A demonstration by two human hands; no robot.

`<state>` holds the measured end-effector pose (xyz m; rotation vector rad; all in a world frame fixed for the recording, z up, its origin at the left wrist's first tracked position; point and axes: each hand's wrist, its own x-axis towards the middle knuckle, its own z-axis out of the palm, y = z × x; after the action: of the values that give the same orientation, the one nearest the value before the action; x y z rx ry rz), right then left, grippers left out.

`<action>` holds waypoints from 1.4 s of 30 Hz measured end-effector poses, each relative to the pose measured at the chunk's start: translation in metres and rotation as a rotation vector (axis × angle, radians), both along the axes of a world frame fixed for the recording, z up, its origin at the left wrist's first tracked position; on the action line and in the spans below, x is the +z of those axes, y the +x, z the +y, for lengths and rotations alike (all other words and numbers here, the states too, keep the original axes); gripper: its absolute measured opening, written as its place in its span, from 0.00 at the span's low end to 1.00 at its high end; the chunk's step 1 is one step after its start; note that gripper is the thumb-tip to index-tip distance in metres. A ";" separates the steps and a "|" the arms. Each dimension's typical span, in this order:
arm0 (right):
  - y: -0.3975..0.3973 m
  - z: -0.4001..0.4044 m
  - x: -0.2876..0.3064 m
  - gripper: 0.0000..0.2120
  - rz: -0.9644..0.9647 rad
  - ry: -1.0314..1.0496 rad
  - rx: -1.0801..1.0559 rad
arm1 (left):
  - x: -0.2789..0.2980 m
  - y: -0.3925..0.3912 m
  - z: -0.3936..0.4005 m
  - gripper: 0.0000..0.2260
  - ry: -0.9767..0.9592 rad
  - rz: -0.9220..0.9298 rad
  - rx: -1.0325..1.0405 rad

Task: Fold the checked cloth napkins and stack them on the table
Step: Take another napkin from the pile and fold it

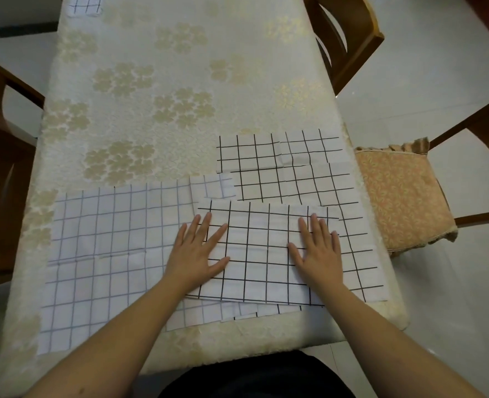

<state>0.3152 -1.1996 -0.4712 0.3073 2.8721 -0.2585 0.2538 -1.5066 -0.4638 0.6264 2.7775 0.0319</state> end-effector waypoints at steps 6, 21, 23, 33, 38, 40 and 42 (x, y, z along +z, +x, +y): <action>0.002 0.012 0.003 0.34 -0.021 0.016 -0.002 | 0.005 -0.002 0.002 0.36 -0.006 -0.022 0.012; -0.004 0.014 0.017 0.38 -0.110 -0.051 0.012 | 0.031 -0.004 0.000 0.25 0.377 -0.019 0.407; -0.005 0.013 0.023 0.39 -0.081 -0.053 -0.001 | 0.037 0.004 -0.007 0.14 0.518 -0.022 0.657; -0.038 -0.016 0.037 0.25 0.047 -0.089 0.158 | 0.044 0.051 -0.038 0.05 0.577 -0.090 0.716; -0.083 -0.035 0.045 0.23 0.005 -0.135 0.296 | 0.029 0.077 -0.043 0.19 0.370 0.027 0.501; -0.099 -0.041 0.048 0.21 -0.042 -0.099 0.341 | 0.020 0.080 -0.049 0.27 0.246 -0.007 0.410; -0.114 -0.046 0.052 0.20 -0.106 -0.052 0.339 | 0.013 0.079 -0.053 0.30 0.184 -0.060 0.344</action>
<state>0.2009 -1.2457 -0.4190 -0.1703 2.7475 -0.2438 0.3332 -1.5600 -0.4511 0.1764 2.8082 0.3750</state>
